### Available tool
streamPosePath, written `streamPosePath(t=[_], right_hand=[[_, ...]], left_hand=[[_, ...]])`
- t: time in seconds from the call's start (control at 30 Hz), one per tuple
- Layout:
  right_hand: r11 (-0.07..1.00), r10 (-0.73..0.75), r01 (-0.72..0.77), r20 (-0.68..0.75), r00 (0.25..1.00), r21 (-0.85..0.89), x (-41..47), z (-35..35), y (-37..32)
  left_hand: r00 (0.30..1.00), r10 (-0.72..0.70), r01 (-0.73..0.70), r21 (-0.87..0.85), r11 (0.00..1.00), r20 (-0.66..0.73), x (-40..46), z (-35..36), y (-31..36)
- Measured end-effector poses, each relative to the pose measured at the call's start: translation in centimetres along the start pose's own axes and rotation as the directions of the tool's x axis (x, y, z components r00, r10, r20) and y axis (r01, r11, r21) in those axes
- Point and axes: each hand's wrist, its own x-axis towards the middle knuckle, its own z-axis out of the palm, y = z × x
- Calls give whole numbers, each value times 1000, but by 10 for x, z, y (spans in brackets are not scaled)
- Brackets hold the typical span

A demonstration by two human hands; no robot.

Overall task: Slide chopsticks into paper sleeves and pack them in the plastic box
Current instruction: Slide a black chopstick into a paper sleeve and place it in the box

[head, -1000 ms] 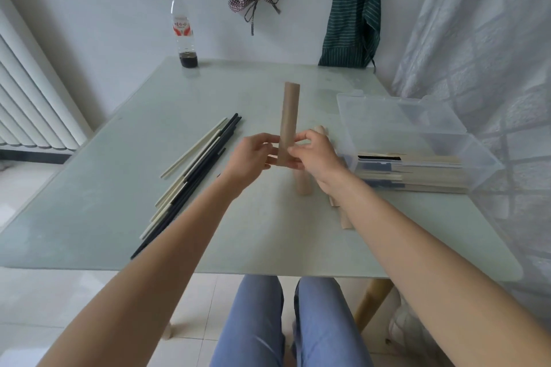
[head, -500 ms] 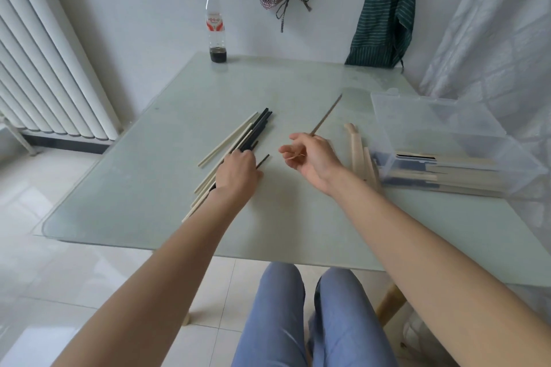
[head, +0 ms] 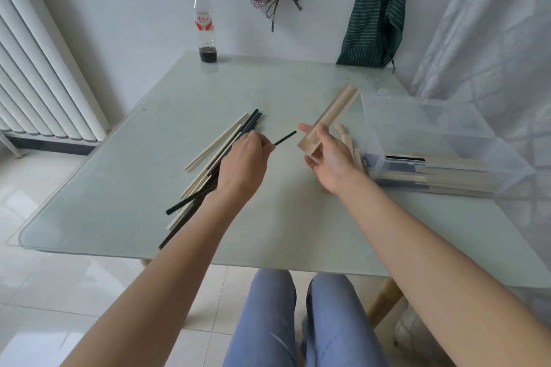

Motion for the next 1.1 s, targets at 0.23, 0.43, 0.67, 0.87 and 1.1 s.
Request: streamPosePath(t=[0.23, 0.43, 0.67, 0.87, 1.1], right_hand=[[987, -1, -8, 57, 998, 158, -3, -10, -6], [964, -2, -17, 69, 998, 265, -5, -11, -10], [950, -8, -17, 77, 997, 313, -7, -12, -10], [959, -36, 6, 103, 994, 282, -8, -13, -10], [980, -70, 36, 172, 983, 198, -11, -12, -4]], left_hand=[[979, 191, -187, 48, 981, -70, -6, 4, 14], [981, 168, -160, 85, 983, -99, -6, 5, 17], [982, 142, -135, 63, 989, -125, -6, 6, 19], [989, 77, -88, -78, 993, -129, -3, 11, 19], [989, 106, -126, -216, 968, -100, 1, 15, 21]])
